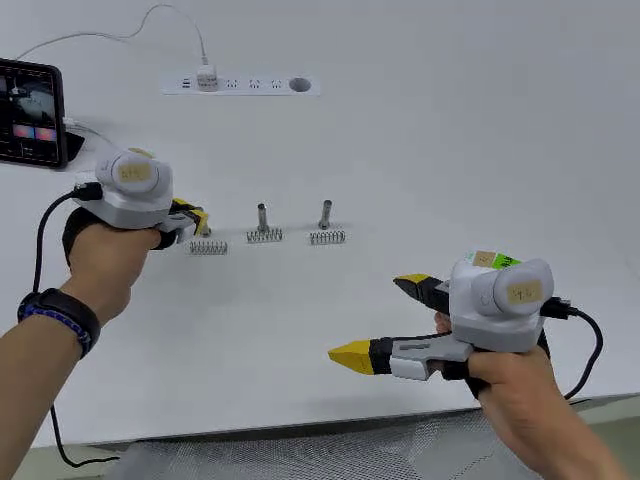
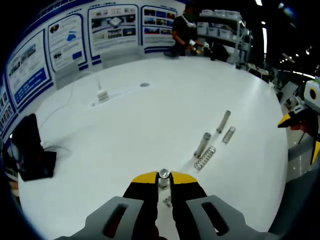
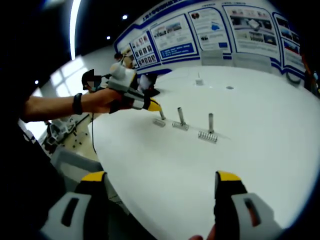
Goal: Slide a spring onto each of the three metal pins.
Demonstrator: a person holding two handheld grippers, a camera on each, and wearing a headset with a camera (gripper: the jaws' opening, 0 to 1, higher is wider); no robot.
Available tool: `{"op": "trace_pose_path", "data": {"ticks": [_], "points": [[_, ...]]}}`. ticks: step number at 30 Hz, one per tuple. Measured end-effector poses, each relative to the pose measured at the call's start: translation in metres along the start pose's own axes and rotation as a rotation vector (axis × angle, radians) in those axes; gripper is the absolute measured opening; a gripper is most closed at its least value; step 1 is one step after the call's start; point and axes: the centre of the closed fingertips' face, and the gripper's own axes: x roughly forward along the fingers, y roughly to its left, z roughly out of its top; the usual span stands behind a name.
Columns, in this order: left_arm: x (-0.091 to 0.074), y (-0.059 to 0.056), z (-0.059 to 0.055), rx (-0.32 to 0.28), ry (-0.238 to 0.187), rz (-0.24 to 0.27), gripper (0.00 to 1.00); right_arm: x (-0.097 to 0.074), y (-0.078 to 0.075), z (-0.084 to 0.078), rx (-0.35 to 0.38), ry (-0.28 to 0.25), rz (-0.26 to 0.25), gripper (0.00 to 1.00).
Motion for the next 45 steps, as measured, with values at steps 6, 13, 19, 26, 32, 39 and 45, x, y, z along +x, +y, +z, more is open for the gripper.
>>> {"op": "trace_pose_path", "data": {"ticks": [6, 13, 19, 26, 32, 39, 45], "points": [[-0.002, -0.001, -0.002, -0.021, 0.001, -0.012, 0.14, -0.002, -0.001, -0.001, 0.003, -0.001, -0.003, 0.9], [-0.008, -0.001, -0.015, -0.04, 0.011, -0.015, 0.22, -0.002, -0.002, -0.001, 0.012, -0.004, -0.006, 0.9], [-0.015, 0.001, -0.029, -0.053, 0.022, -0.012, 0.25, -0.001, -0.002, 0.0, 0.015, -0.007, -0.006, 0.9], [-0.024, 0.003, -0.044, -0.066, 0.038, 0.002, 0.31, -0.001, -0.002, -0.001, 0.015, -0.003, -0.004, 0.9], [-0.033, 0.004, -0.05, -0.083, 0.037, 0.004, 0.34, 0.002, -0.001, 0.001, 0.009, -0.002, 0.002, 0.9], [-0.048, 0.005, -0.047, -0.083, -0.014, 0.014, 0.42, 0.005, -0.001, 0.003, 0.004, -0.002, 0.007, 0.9], [-0.056, 0.005, -0.048, -0.085, -0.032, 0.014, 0.46, 0.008, -0.001, 0.002, 0.001, 0.002, 0.011, 0.9]]}}
